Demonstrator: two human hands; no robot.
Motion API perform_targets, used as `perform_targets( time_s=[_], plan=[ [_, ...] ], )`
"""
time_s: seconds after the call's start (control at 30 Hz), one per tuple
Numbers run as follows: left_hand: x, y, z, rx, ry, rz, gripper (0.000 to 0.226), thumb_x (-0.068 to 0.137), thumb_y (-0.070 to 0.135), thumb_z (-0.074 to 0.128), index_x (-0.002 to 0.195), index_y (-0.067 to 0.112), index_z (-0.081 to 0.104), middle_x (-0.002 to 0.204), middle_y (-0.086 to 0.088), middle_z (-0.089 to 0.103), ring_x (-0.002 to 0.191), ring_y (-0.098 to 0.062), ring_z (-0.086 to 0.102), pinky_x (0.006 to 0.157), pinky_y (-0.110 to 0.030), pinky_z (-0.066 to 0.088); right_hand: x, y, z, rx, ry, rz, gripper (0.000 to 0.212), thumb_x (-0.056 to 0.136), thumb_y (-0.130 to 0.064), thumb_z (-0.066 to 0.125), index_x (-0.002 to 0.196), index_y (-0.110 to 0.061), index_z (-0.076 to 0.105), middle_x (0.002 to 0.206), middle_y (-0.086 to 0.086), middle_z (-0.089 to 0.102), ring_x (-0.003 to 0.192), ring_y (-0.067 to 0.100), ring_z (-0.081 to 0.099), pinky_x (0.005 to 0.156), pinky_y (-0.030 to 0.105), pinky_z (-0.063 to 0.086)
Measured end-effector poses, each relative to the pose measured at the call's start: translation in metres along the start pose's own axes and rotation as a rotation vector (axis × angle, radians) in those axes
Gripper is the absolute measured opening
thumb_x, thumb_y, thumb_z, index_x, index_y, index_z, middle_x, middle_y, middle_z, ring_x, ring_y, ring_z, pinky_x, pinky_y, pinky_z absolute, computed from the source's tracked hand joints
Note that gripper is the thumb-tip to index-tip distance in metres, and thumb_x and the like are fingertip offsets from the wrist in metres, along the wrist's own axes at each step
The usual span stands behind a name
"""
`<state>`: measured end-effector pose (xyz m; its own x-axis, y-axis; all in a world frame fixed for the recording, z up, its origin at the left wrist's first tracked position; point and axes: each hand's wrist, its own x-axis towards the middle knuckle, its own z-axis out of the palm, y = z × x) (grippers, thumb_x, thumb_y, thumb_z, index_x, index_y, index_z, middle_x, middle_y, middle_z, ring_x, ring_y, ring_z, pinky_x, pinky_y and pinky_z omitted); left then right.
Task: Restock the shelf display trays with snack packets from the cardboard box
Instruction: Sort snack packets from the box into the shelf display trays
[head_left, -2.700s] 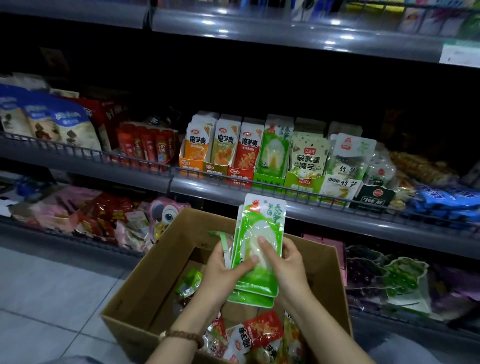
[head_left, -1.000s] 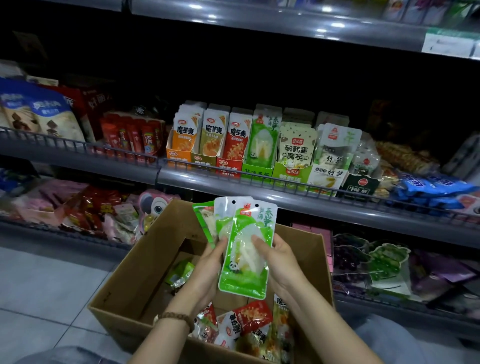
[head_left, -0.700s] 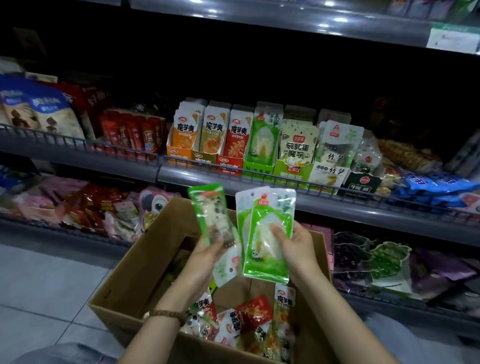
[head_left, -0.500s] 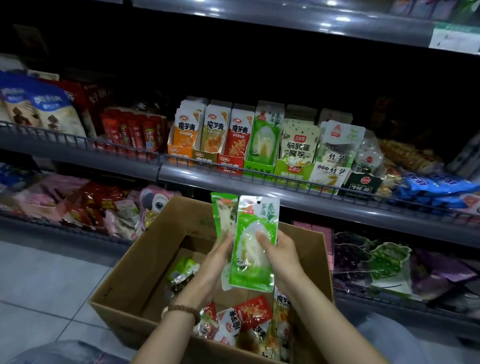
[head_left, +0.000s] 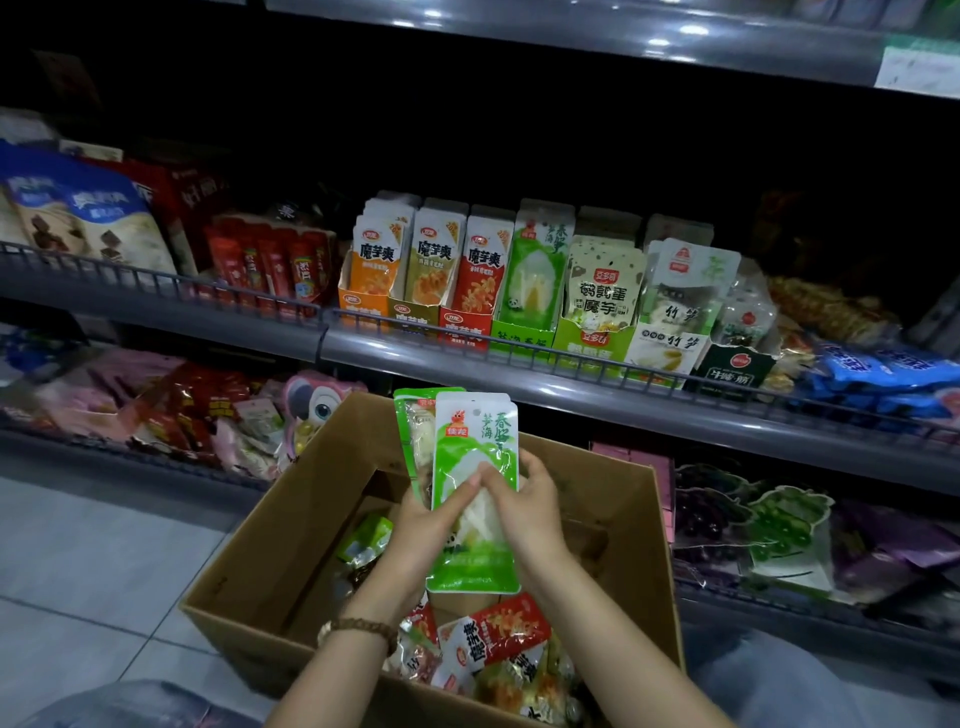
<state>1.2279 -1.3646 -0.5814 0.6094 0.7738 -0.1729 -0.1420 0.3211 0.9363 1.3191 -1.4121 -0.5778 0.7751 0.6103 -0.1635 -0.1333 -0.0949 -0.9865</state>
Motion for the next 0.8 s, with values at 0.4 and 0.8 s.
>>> perform_targets(
  time_s=[0.4,0.8],
  plan=[
    [0.013,0.011,-0.014,0.181,-0.065,0.083,0.025,0.084,0.014,0.067,0.105,0.026,0.062,0.097,0.008,0.074,0.090,-0.011,0.070,0.074,-0.025,0.055,0.015,-0.011,-0.017,-0.427,0.048,-0.347,0.011,0.076,-0.037,0.075,0.078,-0.031,0.066,0.089,-0.003,0.063,0.087,0.012,0.058,0.076,0.030,0.049],
    [0.025,0.022,0.006,0.115,-0.142,0.032,0.037,0.075,0.014,0.074,0.110,0.015,0.063,0.102,-0.004,0.073,0.093,-0.021,0.070,0.078,-0.032,0.056,0.038,-0.042,-0.009,0.251,0.004,0.003,0.006,0.092,-0.010,0.057,0.094,-0.005,0.059,0.089,0.018,0.067,0.080,0.029,0.063,0.079,0.046,0.053]
  ],
)
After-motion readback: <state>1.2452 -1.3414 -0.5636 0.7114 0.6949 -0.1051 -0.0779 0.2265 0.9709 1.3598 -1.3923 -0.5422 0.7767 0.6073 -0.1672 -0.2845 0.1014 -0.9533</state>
